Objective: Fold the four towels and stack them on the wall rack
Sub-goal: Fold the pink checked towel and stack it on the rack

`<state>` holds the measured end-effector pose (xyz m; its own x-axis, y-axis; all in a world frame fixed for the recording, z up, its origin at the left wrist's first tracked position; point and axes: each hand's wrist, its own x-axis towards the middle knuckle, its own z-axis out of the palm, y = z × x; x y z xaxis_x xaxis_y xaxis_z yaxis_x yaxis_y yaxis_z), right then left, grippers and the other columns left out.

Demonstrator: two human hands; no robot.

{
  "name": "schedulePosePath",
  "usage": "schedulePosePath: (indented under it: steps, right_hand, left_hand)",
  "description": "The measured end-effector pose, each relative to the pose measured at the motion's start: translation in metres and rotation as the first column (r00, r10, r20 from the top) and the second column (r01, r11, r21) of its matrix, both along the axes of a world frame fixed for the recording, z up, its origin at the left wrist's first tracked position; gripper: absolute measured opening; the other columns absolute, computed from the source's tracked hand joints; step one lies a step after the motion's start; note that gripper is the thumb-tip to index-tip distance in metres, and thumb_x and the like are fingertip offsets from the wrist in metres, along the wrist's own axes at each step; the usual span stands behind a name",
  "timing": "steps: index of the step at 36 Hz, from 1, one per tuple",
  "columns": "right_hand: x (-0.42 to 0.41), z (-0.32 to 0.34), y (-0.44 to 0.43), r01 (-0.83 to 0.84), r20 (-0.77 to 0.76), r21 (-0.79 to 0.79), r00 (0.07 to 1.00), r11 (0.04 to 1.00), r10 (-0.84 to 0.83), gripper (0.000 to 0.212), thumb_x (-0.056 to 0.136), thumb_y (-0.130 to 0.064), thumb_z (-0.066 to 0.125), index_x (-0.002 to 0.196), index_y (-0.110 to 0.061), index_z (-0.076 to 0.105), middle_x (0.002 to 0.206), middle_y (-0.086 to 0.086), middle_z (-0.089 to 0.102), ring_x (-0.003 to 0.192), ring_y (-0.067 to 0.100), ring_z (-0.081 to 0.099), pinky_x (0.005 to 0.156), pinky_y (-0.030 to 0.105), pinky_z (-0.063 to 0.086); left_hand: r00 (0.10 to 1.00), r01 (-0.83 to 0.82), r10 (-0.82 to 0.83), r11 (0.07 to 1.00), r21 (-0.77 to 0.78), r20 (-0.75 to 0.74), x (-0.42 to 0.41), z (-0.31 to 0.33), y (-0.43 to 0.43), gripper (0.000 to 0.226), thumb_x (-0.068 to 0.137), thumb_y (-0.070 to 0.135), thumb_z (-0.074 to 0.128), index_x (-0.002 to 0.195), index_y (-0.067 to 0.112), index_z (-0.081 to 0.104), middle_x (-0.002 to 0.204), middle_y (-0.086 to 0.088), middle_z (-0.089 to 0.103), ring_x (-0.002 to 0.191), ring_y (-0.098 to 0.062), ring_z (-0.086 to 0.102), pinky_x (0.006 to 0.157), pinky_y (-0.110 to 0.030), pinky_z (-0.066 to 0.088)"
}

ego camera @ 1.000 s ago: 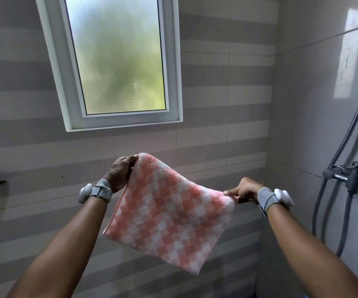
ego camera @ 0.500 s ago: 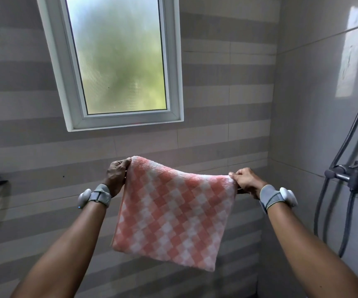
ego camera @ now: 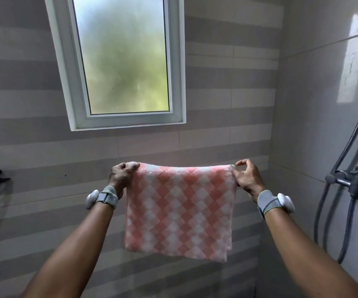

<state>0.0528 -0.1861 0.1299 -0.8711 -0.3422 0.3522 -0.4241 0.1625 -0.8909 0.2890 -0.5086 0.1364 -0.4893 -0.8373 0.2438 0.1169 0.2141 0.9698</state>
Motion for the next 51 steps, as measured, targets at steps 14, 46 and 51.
schedulePosePath:
  steps: [14, 46, 51]
  right_hand:
    - [0.004, 0.008, -0.008, -0.116, -0.103, -0.032, 0.988, 0.993, 0.112, 0.009, 0.085, -0.016, 0.077, 0.091, -0.017, 0.07, 0.091, 0.007, 0.072, 0.077, 0.019, 0.064, 0.069, 0.035, 0.053]
    - [-0.004, 0.028, 0.004, -0.179, -0.254, 0.384, 0.923, 0.906, 0.289, 0.015, 0.088, -0.006, 0.068, 0.085, -0.021, 0.069, 0.078, 0.002, 0.067, 0.07, 0.013, 0.056, 0.059, 0.015, 0.04]
    - [0.002, 0.036, 0.005, -0.157, -0.286, 0.351, 0.921, 0.923, 0.265, 0.006, 0.097, -0.018, 0.057, 0.092, -0.015, 0.06, 0.09, 0.007, 0.057, 0.078, 0.018, 0.054, 0.063, 0.021, 0.039]
  left_hand:
    - [0.966, 0.17, -0.132, 0.973, -0.156, 0.223, 0.017, 0.013, -0.012, 0.022, 0.096, 0.014, 0.062, 0.11, 0.0, 0.068, 0.098, -0.013, 0.067, 0.088, -0.02, 0.057, 0.074, -0.027, 0.047]
    - [0.607, 0.392, 0.048, 0.85, -0.351, 0.793, 0.027, 0.059, -0.024, 0.032, 0.066, 0.037, 0.09, 0.068, 0.009, 0.074, 0.058, 0.001, 0.05, 0.049, -0.009, 0.043, 0.051, -0.021, 0.04]
    - [0.73, 0.302, 0.033, 0.88, -0.366, 0.683, 0.028, 0.057, -0.024, 0.037, 0.064, 0.028, 0.092, 0.084, 0.001, 0.077, 0.067, -0.006, 0.065, 0.061, -0.014, 0.061, 0.065, -0.03, 0.06]
